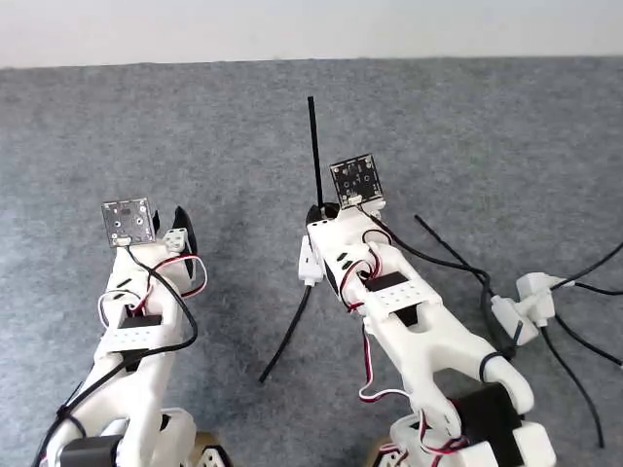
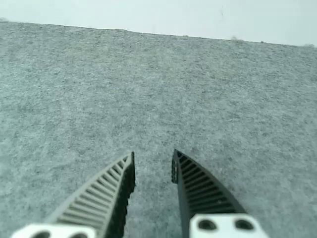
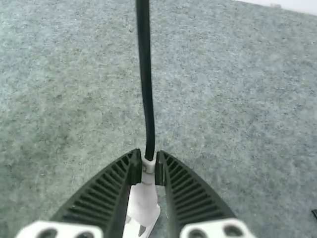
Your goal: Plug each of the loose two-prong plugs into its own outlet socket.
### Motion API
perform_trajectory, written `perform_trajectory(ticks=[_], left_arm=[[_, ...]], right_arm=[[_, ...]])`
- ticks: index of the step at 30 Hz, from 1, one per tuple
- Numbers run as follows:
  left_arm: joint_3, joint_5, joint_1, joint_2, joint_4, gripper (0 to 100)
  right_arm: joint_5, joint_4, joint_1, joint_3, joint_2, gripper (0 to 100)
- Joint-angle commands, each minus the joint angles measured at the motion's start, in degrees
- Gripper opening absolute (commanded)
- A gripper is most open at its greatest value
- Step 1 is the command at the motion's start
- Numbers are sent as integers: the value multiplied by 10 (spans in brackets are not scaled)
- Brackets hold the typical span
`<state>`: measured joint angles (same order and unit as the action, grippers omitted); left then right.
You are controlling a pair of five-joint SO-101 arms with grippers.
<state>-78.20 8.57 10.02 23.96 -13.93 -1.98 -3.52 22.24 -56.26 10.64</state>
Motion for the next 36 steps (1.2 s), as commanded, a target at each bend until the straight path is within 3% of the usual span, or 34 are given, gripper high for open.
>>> perform_trajectory(ticks=[1, 4, 9, 17, 26, 36], left_arm=[[9, 4, 0, 14, 7, 115], [20, 4, -1, 14, 34, 115], [25, 4, -1, 14, 47, 115], [25, 4, -1, 14, 47, 115], [23, 4, -1, 14, 47, 115], [22, 4, -1, 14, 47, 115]], right_arm=[[8, 114, 4, 49, 34, 8], [6, 212, 0, 73, 52, 8], [4, 275, -30, 72, 66, 9], [4, 308, -123, 69, 62, 9], [50, 418, -146, 70, 62, 73], [53, 415, -177, 74, 69, 125]])
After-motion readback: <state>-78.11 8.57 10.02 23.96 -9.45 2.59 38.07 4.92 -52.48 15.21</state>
